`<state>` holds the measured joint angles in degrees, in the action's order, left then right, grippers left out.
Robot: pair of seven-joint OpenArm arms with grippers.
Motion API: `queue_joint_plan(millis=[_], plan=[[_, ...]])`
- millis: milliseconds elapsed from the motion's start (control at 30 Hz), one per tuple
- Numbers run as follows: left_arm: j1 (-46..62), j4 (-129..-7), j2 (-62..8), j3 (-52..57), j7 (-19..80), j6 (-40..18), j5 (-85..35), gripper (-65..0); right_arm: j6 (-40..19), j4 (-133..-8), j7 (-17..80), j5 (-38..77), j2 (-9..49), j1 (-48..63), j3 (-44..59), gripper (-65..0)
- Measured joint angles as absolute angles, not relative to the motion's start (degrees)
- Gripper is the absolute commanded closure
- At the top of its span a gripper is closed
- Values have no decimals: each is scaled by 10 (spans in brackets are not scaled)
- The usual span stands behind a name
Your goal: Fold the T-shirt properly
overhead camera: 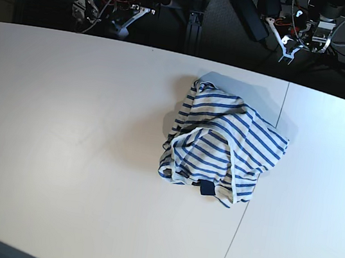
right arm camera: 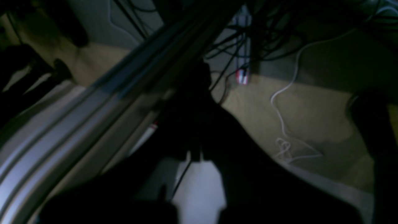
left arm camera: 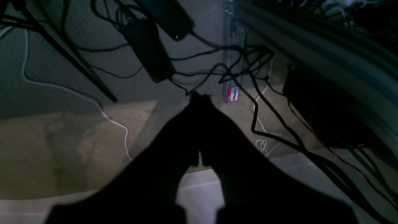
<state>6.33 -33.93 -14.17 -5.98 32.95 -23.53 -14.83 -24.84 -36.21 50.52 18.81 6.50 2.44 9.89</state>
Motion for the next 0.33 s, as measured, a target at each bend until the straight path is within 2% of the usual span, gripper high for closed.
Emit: queue_joint_plan(millis=[133, 333], plan=[[69, -339, -146, -60, 330, -236, -158, 0, -248, -361, 560, 182, 65, 32, 99, 0], [68, -338, -162, -60, 325, -235, -207, 0, -248, -361, 564, 184, 58, 28, 99, 0]])
